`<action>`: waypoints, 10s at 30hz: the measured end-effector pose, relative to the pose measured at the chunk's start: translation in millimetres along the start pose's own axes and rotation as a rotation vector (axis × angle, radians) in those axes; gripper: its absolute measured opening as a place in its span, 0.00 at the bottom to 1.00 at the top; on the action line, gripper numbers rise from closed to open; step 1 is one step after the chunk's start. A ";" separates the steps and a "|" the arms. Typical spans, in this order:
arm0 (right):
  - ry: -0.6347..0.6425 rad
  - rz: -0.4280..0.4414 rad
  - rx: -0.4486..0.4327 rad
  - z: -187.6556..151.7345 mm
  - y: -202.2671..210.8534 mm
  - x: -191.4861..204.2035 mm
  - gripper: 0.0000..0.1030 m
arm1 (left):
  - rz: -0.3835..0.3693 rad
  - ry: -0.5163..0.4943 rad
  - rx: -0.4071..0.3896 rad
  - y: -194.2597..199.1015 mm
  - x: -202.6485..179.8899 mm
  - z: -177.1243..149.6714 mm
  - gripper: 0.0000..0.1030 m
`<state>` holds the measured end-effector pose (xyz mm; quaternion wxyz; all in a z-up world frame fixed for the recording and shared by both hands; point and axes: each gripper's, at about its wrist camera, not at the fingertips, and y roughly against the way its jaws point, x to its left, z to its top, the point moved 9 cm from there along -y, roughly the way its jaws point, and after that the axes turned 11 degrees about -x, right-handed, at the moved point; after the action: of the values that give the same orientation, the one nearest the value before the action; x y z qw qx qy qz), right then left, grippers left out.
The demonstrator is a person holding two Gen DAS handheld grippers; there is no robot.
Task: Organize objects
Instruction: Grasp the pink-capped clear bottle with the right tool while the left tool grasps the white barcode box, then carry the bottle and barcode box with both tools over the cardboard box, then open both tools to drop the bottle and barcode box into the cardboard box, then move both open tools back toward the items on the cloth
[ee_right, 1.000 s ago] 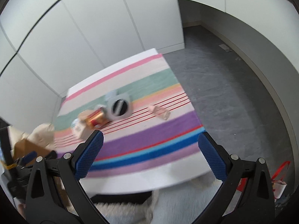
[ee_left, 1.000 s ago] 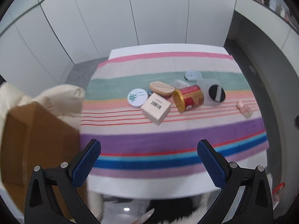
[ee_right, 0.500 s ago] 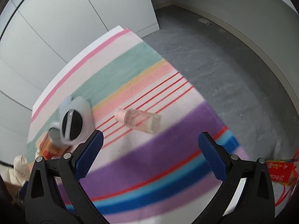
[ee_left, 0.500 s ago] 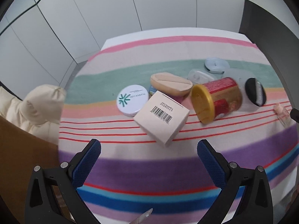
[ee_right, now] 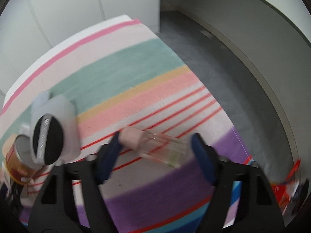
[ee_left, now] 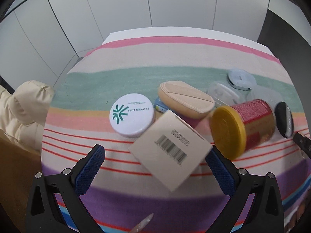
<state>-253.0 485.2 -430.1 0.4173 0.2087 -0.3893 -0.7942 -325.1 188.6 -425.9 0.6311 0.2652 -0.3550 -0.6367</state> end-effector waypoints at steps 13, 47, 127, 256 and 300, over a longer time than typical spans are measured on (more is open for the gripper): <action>0.069 0.053 -0.007 -3.1 3.6 10.5 0.65 | 0.016 -0.127 -0.088 0.2 -18.5 9.8 0.54; 0.317 0.229 -0.117 87.1 157.6 69.5 0.65 | 0.148 -0.044 -0.037 126.1 24.8 99.1 0.53; 0.357 0.307 -0.148 -51.3 395.7 -58.4 0.65 | -0.091 -0.104 -0.115 404.6 78.2 -54.2 0.53; 0.852 0.809 -0.066 -194.7 479.8 307.4 1.00 | 0.225 0.361 0.032 351.3 383.4 -142.9 0.88; 0.624 0.637 -0.130 -126.2 427.6 176.0 1.00 | 0.039 0.141 -0.032 332.2 239.8 -88.5 0.88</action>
<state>-55.5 134.8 -169.3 0.7506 0.2814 -0.2391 -0.5479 -66.2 -43.6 -191.9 0.6708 0.2925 -0.3046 -0.6097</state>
